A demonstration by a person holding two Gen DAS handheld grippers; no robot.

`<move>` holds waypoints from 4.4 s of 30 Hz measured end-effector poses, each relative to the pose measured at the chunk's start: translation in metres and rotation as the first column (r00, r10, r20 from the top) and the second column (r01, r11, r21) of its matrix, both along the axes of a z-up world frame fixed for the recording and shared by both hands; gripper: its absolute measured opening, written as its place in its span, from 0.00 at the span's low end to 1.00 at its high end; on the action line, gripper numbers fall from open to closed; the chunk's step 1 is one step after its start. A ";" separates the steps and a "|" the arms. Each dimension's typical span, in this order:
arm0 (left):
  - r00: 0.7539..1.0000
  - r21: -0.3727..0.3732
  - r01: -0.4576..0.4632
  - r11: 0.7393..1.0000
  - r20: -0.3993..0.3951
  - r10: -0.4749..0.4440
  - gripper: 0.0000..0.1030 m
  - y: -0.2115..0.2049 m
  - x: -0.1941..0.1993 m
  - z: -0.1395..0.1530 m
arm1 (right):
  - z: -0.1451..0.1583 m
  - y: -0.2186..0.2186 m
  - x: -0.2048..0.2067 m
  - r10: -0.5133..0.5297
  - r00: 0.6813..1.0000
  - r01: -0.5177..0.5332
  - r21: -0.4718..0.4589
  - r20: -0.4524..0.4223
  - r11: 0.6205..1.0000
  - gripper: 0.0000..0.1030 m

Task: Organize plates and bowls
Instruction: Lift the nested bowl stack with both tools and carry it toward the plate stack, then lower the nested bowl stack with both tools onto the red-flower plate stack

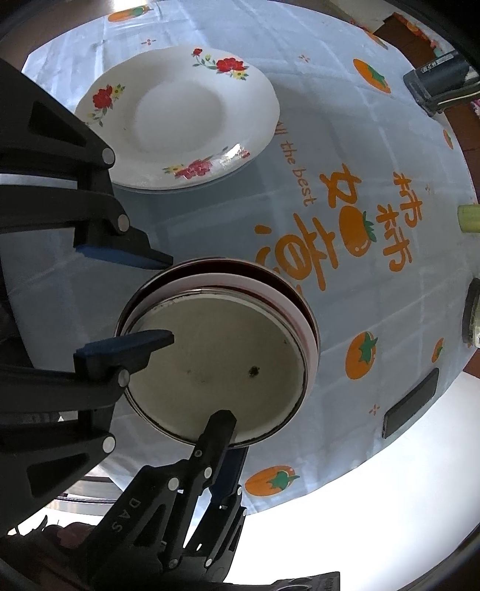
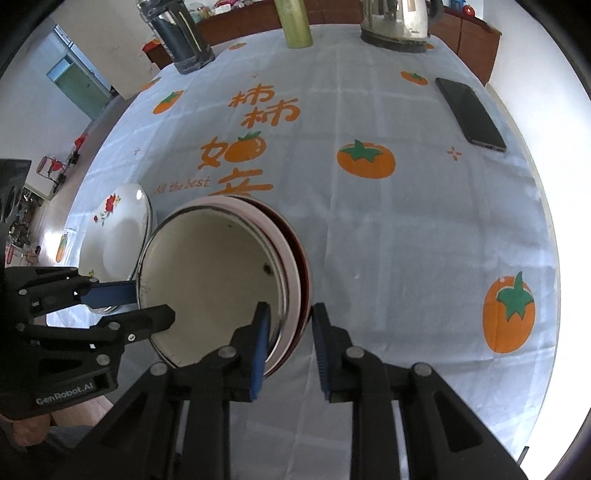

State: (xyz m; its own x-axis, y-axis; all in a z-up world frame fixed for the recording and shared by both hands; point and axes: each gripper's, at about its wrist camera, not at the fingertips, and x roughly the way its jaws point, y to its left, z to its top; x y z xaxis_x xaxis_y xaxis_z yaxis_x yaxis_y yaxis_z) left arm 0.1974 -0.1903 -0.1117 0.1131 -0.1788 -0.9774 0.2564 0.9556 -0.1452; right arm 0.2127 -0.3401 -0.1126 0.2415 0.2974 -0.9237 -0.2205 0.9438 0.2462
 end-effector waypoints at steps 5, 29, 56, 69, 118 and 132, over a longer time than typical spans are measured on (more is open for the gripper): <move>1.000 -0.002 -0.002 1.000 0.017 0.002 0.35 0.003 -0.004 0.007 | 0.007 0.005 -0.001 0.013 1.000 -0.013 -0.009 0.009 1.000 0.22; 0.998 -0.009 -0.028 1.000 0.048 0.029 0.35 0.028 -0.011 0.027 | 0.028 0.034 -0.003 0.068 0.997 -0.066 -0.049 0.039 0.997 0.22; 0.990 -0.004 -0.123 0.992 0.069 0.123 0.35 0.067 -0.025 0.038 | 0.041 0.074 -0.010 0.168 0.983 -0.163 -0.068 0.070 0.984 0.22; 0.986 0.003 -0.149 0.989 0.081 0.149 0.35 0.082 -0.028 0.047 | 0.046 0.091 -0.009 0.194 0.978 -0.189 -0.060 0.082 0.980 0.22; 0.958 0.009 -0.280 0.960 0.056 0.280 0.35 0.171 -0.036 0.043 | 0.043 0.185 -0.002 0.338 0.939 -0.334 -0.070 0.063 0.940 0.22; 0.956 0.016 -0.292 0.956 0.035 0.291 0.35 0.182 -0.031 0.035 | 0.036 0.198 0.003 0.354 0.934 -0.350 -0.074 0.045 0.934 0.22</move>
